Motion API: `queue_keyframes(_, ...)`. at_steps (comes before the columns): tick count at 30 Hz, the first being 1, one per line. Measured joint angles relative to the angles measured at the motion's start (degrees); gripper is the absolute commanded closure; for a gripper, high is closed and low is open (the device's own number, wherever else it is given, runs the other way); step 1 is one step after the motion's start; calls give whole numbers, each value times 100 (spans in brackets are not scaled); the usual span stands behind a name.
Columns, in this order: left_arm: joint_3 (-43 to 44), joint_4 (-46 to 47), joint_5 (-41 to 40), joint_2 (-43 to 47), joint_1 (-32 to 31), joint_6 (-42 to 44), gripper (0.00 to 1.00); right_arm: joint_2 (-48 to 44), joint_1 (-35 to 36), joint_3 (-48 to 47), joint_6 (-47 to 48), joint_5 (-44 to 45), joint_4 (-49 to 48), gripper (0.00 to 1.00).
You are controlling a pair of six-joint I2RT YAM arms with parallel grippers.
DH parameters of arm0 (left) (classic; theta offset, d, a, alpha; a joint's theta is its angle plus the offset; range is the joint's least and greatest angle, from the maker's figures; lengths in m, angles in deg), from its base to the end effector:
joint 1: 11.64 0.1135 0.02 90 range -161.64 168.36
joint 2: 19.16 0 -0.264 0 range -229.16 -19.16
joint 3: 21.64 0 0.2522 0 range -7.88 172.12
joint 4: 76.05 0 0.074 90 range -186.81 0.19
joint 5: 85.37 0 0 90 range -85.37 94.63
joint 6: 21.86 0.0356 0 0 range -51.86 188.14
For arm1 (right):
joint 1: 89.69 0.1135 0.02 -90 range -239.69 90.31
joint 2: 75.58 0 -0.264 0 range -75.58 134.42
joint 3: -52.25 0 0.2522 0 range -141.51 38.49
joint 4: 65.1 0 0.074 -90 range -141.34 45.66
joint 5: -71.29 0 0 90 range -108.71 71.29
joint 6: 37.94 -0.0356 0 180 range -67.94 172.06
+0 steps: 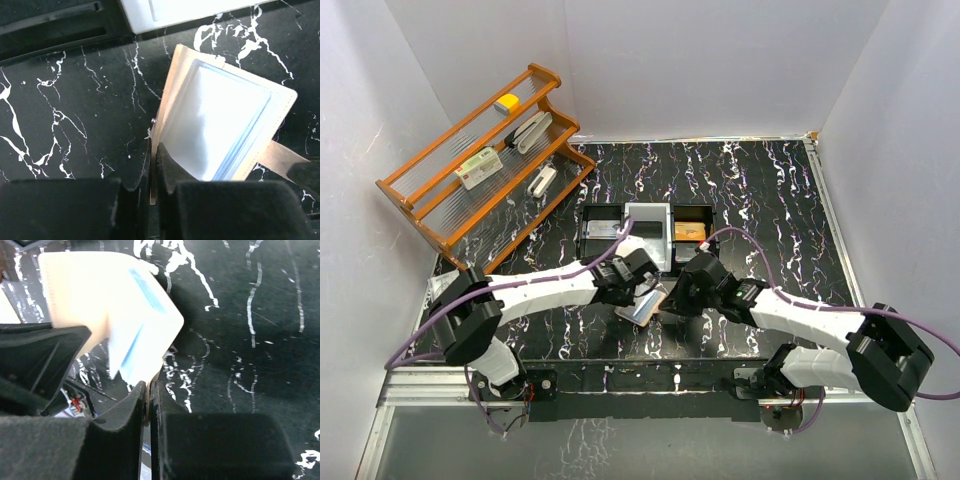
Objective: Take the credit cards out of the card holder
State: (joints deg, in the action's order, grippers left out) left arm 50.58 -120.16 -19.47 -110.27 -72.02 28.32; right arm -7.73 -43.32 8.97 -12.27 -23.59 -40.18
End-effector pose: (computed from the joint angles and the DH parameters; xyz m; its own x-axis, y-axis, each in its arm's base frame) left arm 0.1669 -0.2641 0.2009 -0.7877 0.2028 -0.5817 0.2571 0.9663 -0.0113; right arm 0.1503 0.1620 0.1699 -0.9116 0.3452 -0.2231 0.1439 0.7765 0.6135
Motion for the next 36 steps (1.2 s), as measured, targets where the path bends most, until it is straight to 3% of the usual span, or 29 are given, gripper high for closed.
queue_keyframes(12,-1091,361,1036,1191,295,-601,100,-48,-4,-1040,575,-544,330,100)
queue_keyframes(28,-1460,435,1255,1403,330,-1169,100,1561,0,-1891,1167,-1849,188,100)
queue_keyframes(36,-1530,411,1204,1408,330,-1257,97,1473,0,-1884,1331,-1263,645,100)
